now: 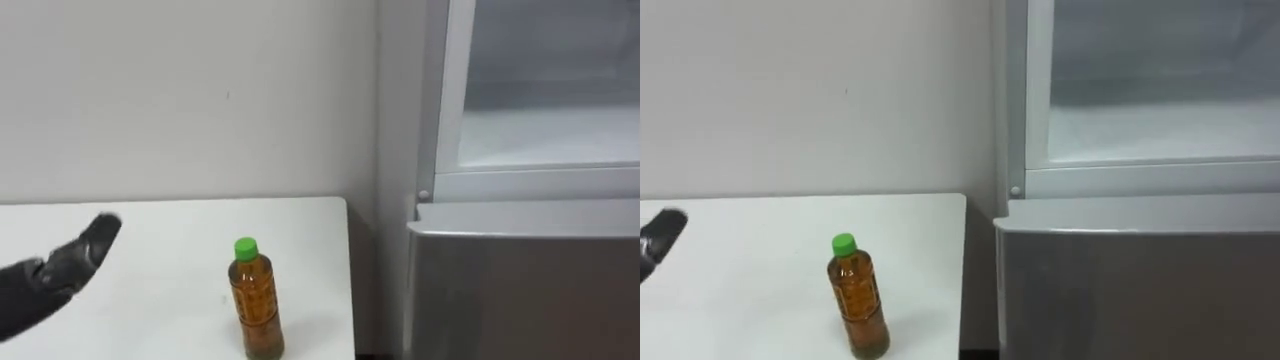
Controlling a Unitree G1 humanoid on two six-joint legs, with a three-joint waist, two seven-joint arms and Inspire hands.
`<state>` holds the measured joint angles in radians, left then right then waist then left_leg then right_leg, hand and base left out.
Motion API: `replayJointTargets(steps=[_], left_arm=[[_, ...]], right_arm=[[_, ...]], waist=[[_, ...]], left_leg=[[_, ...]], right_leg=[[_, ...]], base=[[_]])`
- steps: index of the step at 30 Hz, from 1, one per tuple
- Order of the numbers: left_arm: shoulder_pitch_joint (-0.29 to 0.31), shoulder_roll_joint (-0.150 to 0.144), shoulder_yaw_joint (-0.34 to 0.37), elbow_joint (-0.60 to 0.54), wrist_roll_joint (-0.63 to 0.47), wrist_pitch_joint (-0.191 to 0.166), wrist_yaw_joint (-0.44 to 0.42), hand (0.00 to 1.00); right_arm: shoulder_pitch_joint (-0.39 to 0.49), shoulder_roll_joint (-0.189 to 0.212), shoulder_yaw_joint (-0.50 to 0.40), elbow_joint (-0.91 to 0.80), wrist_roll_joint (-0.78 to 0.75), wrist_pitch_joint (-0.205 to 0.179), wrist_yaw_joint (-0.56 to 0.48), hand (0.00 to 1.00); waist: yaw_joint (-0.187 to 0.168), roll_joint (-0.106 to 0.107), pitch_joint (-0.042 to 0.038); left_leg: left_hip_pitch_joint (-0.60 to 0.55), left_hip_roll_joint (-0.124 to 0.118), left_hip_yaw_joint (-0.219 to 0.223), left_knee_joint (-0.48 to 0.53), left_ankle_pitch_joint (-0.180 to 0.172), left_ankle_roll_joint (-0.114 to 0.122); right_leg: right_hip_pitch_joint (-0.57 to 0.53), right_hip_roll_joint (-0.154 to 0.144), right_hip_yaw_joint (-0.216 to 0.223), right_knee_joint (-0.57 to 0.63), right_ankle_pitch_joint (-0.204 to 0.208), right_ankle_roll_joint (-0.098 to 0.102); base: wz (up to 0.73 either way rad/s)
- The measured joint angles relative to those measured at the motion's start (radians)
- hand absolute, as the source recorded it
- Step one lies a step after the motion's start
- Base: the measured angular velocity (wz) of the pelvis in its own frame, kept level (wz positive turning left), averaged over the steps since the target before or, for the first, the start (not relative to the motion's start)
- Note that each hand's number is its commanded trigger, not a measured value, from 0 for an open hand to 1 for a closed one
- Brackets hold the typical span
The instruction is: Put the bottle in the upper fridge
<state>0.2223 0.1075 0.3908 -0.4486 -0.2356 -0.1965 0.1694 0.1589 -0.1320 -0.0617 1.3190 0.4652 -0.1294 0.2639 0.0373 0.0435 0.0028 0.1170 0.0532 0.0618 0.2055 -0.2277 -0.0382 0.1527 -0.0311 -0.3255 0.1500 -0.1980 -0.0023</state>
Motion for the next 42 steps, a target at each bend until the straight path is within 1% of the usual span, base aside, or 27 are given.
replayJointTargets(steps=[2,3,4,6,7,8,10,12,13,14,15,16,18,19,21,23,24,25,27,29,30,33,37,38,39,40,42], left_arm=[[0.031,-0.005,0.002,0.047,0.001,0.003,0.027,0.0],[0.051,-0.015,0.002,0.079,0.0,0.004,0.043,0.0],[0.065,-0.019,0.001,0.093,0.0,0.004,0.048,0.0],[0.109,-0.02,-0.003,0.175,-0.004,0.004,0.064,0.0],[0.118,-0.02,-0.007,0.201,-0.011,0.003,0.068,0.0],[0.137,-0.02,-0.012,0.258,-0.037,0.004,0.077,0.0],[0.144,-0.022,-0.016,0.359,-0.084,0.004,0.083,0.0],[0.154,-0.022,-0.016,0.529,-0.117,0.004,0.088,0.0],[0.156,-0.022,-0.017,0.574,-0.131,0.004,0.089,0.0],[0.171,-0.022,-0.028,0.654,-0.158,0.004,0.092,0.0],[0.18,-0.024,-0.049,0.732,-0.17,0.004,0.095,0.0],[0.18,-0.024,-0.061,0.772,-0.17,0.004,0.095,0.0],[0.186,-0.025,-0.108,0.919,-0.169,0.004,0.097,0.0],[0.187,-0.025,-0.119,0.957,-0.168,0.003,0.095,0.0],[0.188,-0.025,-0.15,1.107,-0.165,0.002,0.082,0.0],[0.192,-0.025,-0.168,1.18,-0.166,0.003,0.073,0.0],[0.195,-0.02,-0.177,1.223,-0.163,0.002,0.056,0.0],[0.196,-0.014,-0.186,1.25,-0.161,0.003,0.05,0.0],[0.195,-0.008,-0.202,1.361,-0.139,0.004,0.033,0.0],[0.189,-0.007,-0.207,1.431,-0.118,0.019,0.023,0.0],[0.187,-0.005,-0.211,1.472,-0.099,0.039,0.015,0.0],[0.179,-0.004,-0.229,1.529,-0.05,0.077,0.004,0.0],[0.157,-0.004,-0.249,1.55,0.026,0.121,-0.022,0.0],[0.156,-0.004,-0.261,1.553,0.069,0.134,-0.029,0.0],[0.145,-0.004,-0.279,1.554,0.116,0.147,-0.032,0.0],[0.137,-0.005,-0.284,1.554,0.135,0.153,-0.034,0.0],[0.099,0.001,-0.311,1.565,0.199,0.165,-0.034,0.0]], right_arm=[[0.004,0.0,-0.012,0.0,-0.003,0.001,0.0,0.0],[0.007,0.0,-0.023,-0.001,-0.006,0.003,-0.001,0.0],[0.009,0.0,-0.029,-0.005,-0.009,0.008,-0.001,0.0],[0.03,-0.001,-0.04,-0.039,-0.011,0.022,-0.004,0.0],[0.037,-0.001,-0.04,-0.047,-0.011,0.021,-0.005,0.0],[0.042,-0.001,-0.04,-0.055,-0.012,0.021,-0.01,0.0],[0.044,-0.001,-0.047,-0.056,-0.013,0.022,-0.014,0.0],[0.065,0.001,-0.062,-0.079,-0.012,0.022,-0.019,0.0],[0.066,0.003,-0.066,-0.079,-0.012,0.023,-0.021,0.0],[0.071,0.005,-0.078,-0.08,-0.013,0.023,-0.02,0.0],[0.077,0.005,-0.08,-0.081,-0.01,0.022,-0.02,0.0],[0.079,0.005,-0.081,-0.082,-0.008,0.022,-0.02,0.0],[0.089,0.005,-0.08,-0.094,-0.005,0.022,-0.02,0.0],[0.093,0.004,-0.08,-0.1,-0.004,0.022,-0.021,0.0],[0.106,0.002,-0.081,-0.115,-0.004,0.021,-0.021,0.0],[0.117,0.002,-0.081,-0.118,-0.004,0.021,-0.021,0.0],[0.114,0.001,-0.081,-0.118,-0.003,0.022,-0.021,0.0],[0.114,0.001,-0.081,-0.117,-0.002,0.022,-0.021,0.0],[0.111,0.0,-0.083,-0.116,-0.002,0.022,-0.021,0.0],[0.101,0.0,-0.081,-0.108,-0.002,0.027,-0.02,0.0],[0.099,0.0,-0.081,-0.108,0.0,0.034,-0.02,0.0],[0.098,0.0,-0.078,-0.108,0.02,0.042,-0.021,0.0],[0.095,0.0,-0.078,-0.107,0.037,0.052,-0.022,0.0],[0.093,0.0,-0.078,-0.107,0.035,0.058,-0.022,0.0],[0.092,0.0,-0.076,-0.107,0.035,0.059,-0.024,0.0],[0.091,0.0,-0.073,-0.107,0.037,0.06,-0.026,0.0],[0.077,0.003,-0.057,-0.107,0.041,0.066,-0.033,0.0]], waist=[[0.0,-0.003,0.0022],[0.001,-0.004,0.0022],[0.003,0.0,0.0003],[0.018,0.0,0.0],[0.021,0.0,-0.0006],[0.02,0.0,-0.0016],[0.022,0.001,-0.0017],[0.027,-0.002,-0.0011],[0.028,-0.003,-0.0005],[0.023,-0.004,-0.0002],[0.024,-0.009,-0.0023],[0.025,-0.01,-0.0015],[0.026,-0.017,-0.0019],[0.028,-0.019,-0.002],[0.025,-0.019,-0.0017],[0.023,-0.027,0.0014],[0.022,-0.026,0.0017],[0.02,-0.025,0.0007],[0.011,-0.02,-0.0032],[-0.003,-0.022,-0.0027],[-0.009,-0.022,-0.0031],[-0.015,-0.023,-0.0034],[-0.029,-0.022,-0.0031],[-0.033,-0.022,-0.0028],[-0.037,-0.024,-0.0022],[-0.039,-0.025,-0.0024],[-0.061,-0.029,-0.0001]], left_leg=[[-0.001,-0.003,-0.011,0.0,0.0,0.0],[-0.001,-0.005,-0.016,0.0,0.0,0.0],[-0.002,-0.005,-0.017,0.0,0.0,0.0],[0.0,-0.007,-0.018,0.0,0.0,0.0],[0.001,-0.008,-0.019,0.0,0.0,0.0],[0.001,-0.01,-0.022,0.0,0.0,0.0],[0.0,-0.011,-0.025,-0.001,0.0,0.0],[0.005,-0.013,-0.026,-0.001,0.0,0.0],[0.009,-0.013,-0.026,-0.001,0.0,0.0],[0.013,-0.013,-0.025,-0.001,0.0,0.0],[0.014,-0.013,-0.022,-0.001,0.0,0.0],[0.014,-0.013,-0.022,-0.001,0.0,0.0],[0.014,-0.013,-0.022,-0.002,0.0,0.0],[0.017,-0.013,-0.021,-0.003,0.0,0.0],[0.026,-0.013,-0.013,-0.006,-0.001,0.0],[0.03,-0.013,-0.006,-0.005,-0.004,0.002],[0.029,-0.013,-0.005,-0.005,-0.006,0.004],[0.028,-0.012,-0.006,-0.005,-0.008,0.004],[0.029,-0.012,-0.006,-0.006,-0.014,0.006],[0.027,-0.013,-0.005,-0.007,-0.015,0.007],[0.028,-0.014,-0.002,-0.007,-0.015,0.007],[0.034,-0.014,0.013,-0.005,-0.014,0.007],[0.041,-0.013,0.029,-0.006,-0.014,0.007],[0.045,-0.012,0.042,-0.007,-0.014,0.007],[0.051,-0.012,0.05,-0.007,-0.014,0.007],[0.052,-0.012,0.053,-0.007,-0.014,0.007],[0.049,-0.013,0.056,-0.005,-0.014,0.007]], right_leg=[[0.003,-0.002,-0.004,0.0,-0.004,0.001],[0.003,-0.003,-0.004,0.001,-0.007,0.003],[0.003,-0.003,-0.004,0.001,-0.007,0.003],[0.004,-0.006,-0.007,0.003,-0.01,0.005],[0.005,-0.007,-0.009,0.003,-0.01,0.005],[0.007,-0.009,-0.015,0.004,-0.011,0.007],[0.008,-0.01,-0.019,0.004,-0.012,0.007],[0.015,-0.011,-0.017,0.004,-0.014,0.009],[0.02,-0.011,-0.018,0.003,-0.015,0.009],[0.024,-0.012,-0.021,0.003,-0.017,0.009],[0.024,-0.013,-0.021,0.003,-0.018,0.009],[0.023,-0.012,-0.018,0.003,-0.019,0.009],[0.024,-0.012,-0.015,0.003,-0.018,0.009],[0.024,-0.012,-0.012,0.003,-0.018,0.009],[0.035,-0.012,-0.006,0.002,-0.018,0.009],[0.039,-0.012,-0.004,0.002,-0.022,0.012],[0.034,-0.014,-0.002,0.002,-0.027,0.012],[0.033,-0.017,-0.002,0.003,-0.028,0.013],[0.026,-0.013,-0.003,0.008,-0.029,0.015],[0.02,-0.016,-0.006,0.017,-0.029,0.015],[0.021,-0.017,-0.007,0.021,-0.029,0.016],[0.022,-0.019,-0.003,0.023,-0.029,0.016],[0.023,-0.018,0.018,0.025,-0.029,0.016],[0.026,-0.018,0.025,0.028,-0.029,0.016],[0.026,-0.02,0.03,0.035,-0.031,0.017],[0.025,-0.021,0.036,0.037,-0.034,0.017],[0.019,-0.023,0.039,0.037,-0.036,0.019]], base=[[0.13],[0.11],[0.05],[0.0],[0.04],[0.09],[0.09],[0.0],[0.0],[0.0],[0.0],[0.0],[0.0],[-0.06],[-0.08],[0.0],[0.0],[0.0],[0.0],[0.0],[-0.04],[-0.07],[-0.1],[-0.2],[-0.2],[-0.12],[-0.02]])
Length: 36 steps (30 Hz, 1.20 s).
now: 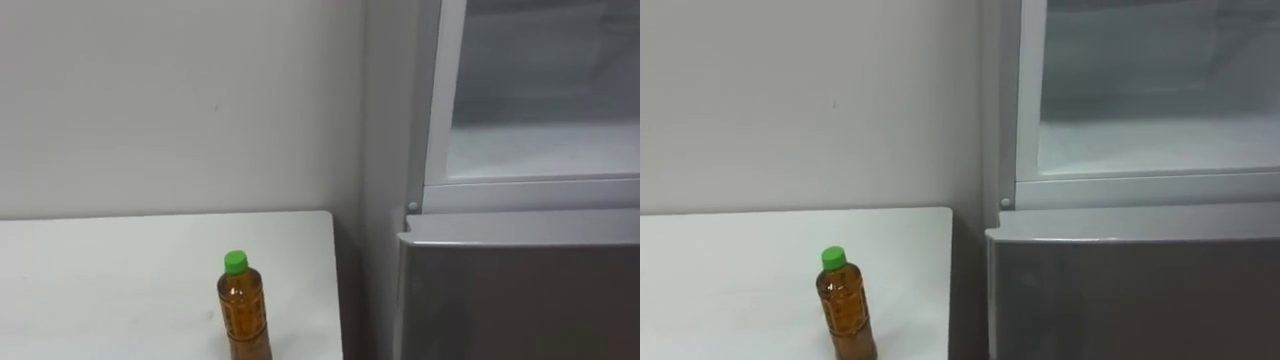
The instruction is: Put the bottle in the upper fridge
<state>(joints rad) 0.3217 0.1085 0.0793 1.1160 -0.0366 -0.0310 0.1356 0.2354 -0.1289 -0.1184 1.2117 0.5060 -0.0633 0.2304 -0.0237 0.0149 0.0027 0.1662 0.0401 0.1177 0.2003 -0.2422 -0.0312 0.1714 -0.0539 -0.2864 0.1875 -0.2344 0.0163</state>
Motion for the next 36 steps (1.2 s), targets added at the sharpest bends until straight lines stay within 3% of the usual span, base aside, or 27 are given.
replayJointTargets(steps=[5,10,19,26,36], left_arm=[[-0.059,0.017,-0.039,0.005,0.091,0.009,0.0,0.0],[-0.066,0.019,-0.044,0.005,0.119,0.005,0.003,0.0],[-0.064,0.02,-0.044,0.003,0.119,-0.046,0.005,0.0],[-0.055,0.02,-0.044,-0.001,0.121,-0.085,0.006,0.0],[-0.043,0.029,-0.043,-0.079,0.159,-0.085,-0.004,0.0]], right_arm=[[-0.017,-0.002,0.022,-0.001,0.001,-0.001,-0.001,0.0],[-0.027,-0.002,0.039,-0.002,0.0,-0.01,0.0,0.0],[-0.038,-0.002,0.088,-0.042,0.001,-0.032,0.013,0.0],[-0.041,-0.002,0.155,-0.245,-0.08,-0.046,0.061,0.0],[-0.043,-0.011,0.206,-0.633,-0.095,-0.045,0.108,0.0]], waist=[[-0.015,-0.004,0.0012],[-0.023,-0.005,0.002],[-0.011,-0.004,0.0019],[0.012,-0.009,0.0014],[0.04,-0.022,0.0046]], left_leg=[[-0.001,0.001,0.01,0.0,0.0,0.0],[-0.005,0.001,0.014,0.0,0.0,0.0],[-0.03,0.002,0.014,0.004,0.0,0.0],[-0.032,0.002,0.017,0.005,0.0,0.0],[-0.042,0.002,0.016,0.005,0.0,0.0]], right_leg=[[-0.014,0.001,0.012,0.012,0.001,0.0],[-0.024,0.001,0.025,0.013,0.001,0.0],[-0.048,0.004,0.031,0.016,0.001,-0.001],[-0.051,0.003,0.025,0.018,0.002,-0.002],[-0.063,0.002,0.021,0.027,0.002,-0.002]], base=[[-0.09],[-0.07],[-0.01],[-0.01],[0.0]])
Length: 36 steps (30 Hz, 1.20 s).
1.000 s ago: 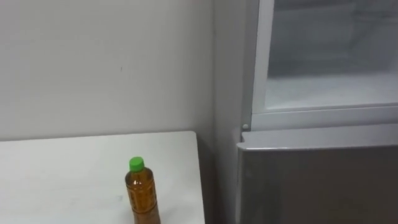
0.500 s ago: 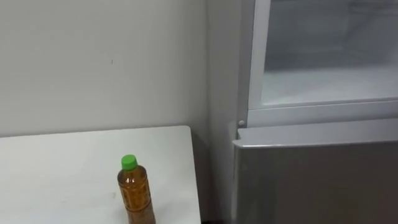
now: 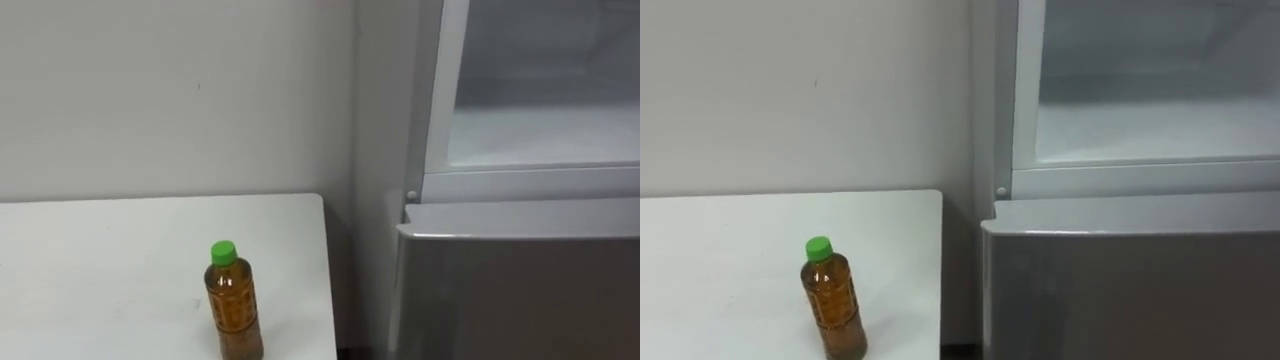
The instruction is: Put the bottle in the upper fridge
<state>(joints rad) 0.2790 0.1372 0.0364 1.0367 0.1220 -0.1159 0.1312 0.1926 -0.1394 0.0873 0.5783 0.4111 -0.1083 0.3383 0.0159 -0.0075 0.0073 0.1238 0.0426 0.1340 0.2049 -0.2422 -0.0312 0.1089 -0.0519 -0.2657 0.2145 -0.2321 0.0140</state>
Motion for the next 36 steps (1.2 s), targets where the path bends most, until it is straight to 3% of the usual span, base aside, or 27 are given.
replayJointTargets(steps=[5,15,21,24,36], left_arm=[[0.012,0.018,0.0,-0.027,0.018,-0.004,-0.006,0.0],[0.023,0.017,-0.031,-0.071,0.045,-0.012,-0.006,0.0],[0.027,0.031,-0.042,-0.084,0.045,-0.015,-0.009,0.0],[0.028,0.038,-0.04,-0.082,0.046,-0.015,-0.017,0.0],[0.023,0.041,-0.031,-0.082,0.069,-0.014,-0.037,0.0]], right_arm=[[0.03,-0.021,0.022,-0.131,-0.012,0.0,0.014,0.0],[0.027,-0.033,0.048,-0.43,-0.044,-0.006,0.015,0.0],[0.008,-0.049,0.057,-0.595,-0.036,-0.011,0.015,0.0],[-0.023,-0.054,0.058,-0.604,-0.024,-0.011,0.038,0.0],[-0.15,-0.056,0.055,-0.686,-0.019,-0.013,0.044,0.0]], waist=[[0.02,-0.014,0.0061],[0.027,0.017,0.0016],[0.068,-0.004,-0.009],[0.08,-0.016,-0.0099],[0.103,-0.019,-0.0074]], left_leg=[[0.0,0.001,0.0,0.001,-0.001,0.0],[-0.029,0.006,0.0,0.017,-0.001,0.003],[-0.032,0.005,0.001,0.017,0.003,0.007],[-0.027,0.005,0.0,0.017,0.003,0.007],[-0.062,0.005,-0.02,0.027,0.003,0.007]], right_leg=[[0.011,0.0,-0.009,0.003,0.0,0.0],[-0.027,0.0,-0.008,0.023,0.013,-0.007],[-0.031,-0.001,-0.006,0.024,0.015,-0.008],[-0.019,-0.001,-0.006,0.023,0.016,-0.008],[-0.042,0.0,-0.015,0.027,0.017,-0.008]], base=[[0.05],[0.0],[0.0],[0.0],[0.04]])
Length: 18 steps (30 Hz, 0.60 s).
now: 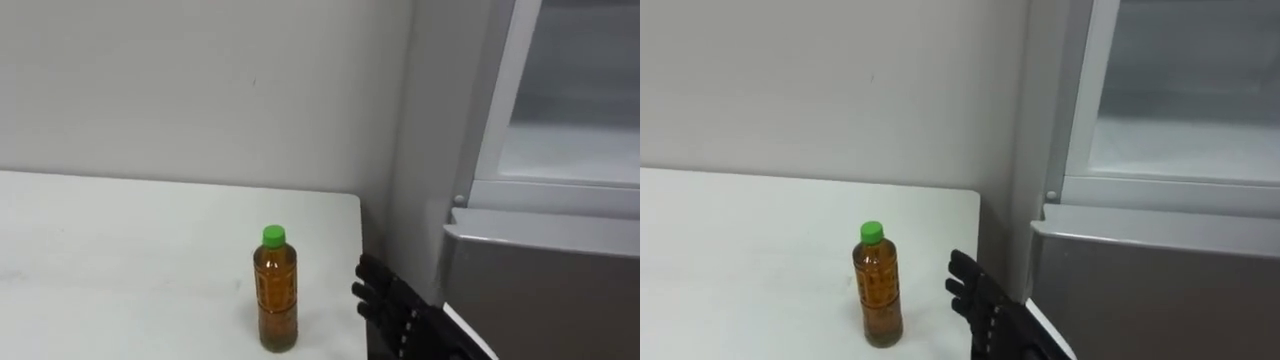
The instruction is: Put the bottle in the upper fridge
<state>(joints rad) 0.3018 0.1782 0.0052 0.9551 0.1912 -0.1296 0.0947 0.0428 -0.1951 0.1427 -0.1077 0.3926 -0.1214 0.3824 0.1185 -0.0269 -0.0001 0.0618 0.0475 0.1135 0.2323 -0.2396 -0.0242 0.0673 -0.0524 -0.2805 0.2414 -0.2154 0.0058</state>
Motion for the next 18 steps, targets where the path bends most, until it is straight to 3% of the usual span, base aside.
replayJointTargets(steps=[2,5,13,18], left_arm=[[0.0,0.0,0.002,0.0,0.015,0.0,-0.001,0.0],[-0.004,0.009,0.001,-0.004,0.023,0.002,-0.002,0.0],[0.0,0.013,0.008,-0.035,0.088,0.02,-0.002,0.0],[0.0,0.019,0.004,-0.035,0.087,0.019,-0.002,0.0]], right_arm=[[-0.022,-0.006,0.0,-0.006,0.019,0.0,-0.005,0.0],[-0.052,-0.022,0.003,-0.005,0.04,-0.002,-0.04,0.0],[-0.073,-0.039,0.003,0.039,0.046,-0.002,-0.069,0.0],[-0.102,-0.038,0.042,0.145,0.046,-0.013,-0.115,0.0]], waist=[[0.003,-0.003,0.0017],[0.014,-0.018,0.0109],[0.052,-0.035,0.0069],[0.059,-0.042,0.0114]], left_leg=[[0.0,-0.001,-0.009,0.003,0.0,0.0],[-0.008,-0.001,-0.022,0.007,0.0,0.0],[-0.015,-0.005,-0.034,0.01,0.0,0.0],[-0.039,-0.005,-0.047,0.03,0.0,0.0]], right_leg=[[0.003,-0.001,-0.007,0.0,0.0,0.0],[0.002,-0.002,-0.025,-0.002,0.0,0.0],[0.003,-0.005,-0.037,-0.003,0.0,0.0],[0.003,-0.007,-0.056,-0.005,0.0,0.0]], base=[[0.09],[0.14],[0.04],[0.11]])
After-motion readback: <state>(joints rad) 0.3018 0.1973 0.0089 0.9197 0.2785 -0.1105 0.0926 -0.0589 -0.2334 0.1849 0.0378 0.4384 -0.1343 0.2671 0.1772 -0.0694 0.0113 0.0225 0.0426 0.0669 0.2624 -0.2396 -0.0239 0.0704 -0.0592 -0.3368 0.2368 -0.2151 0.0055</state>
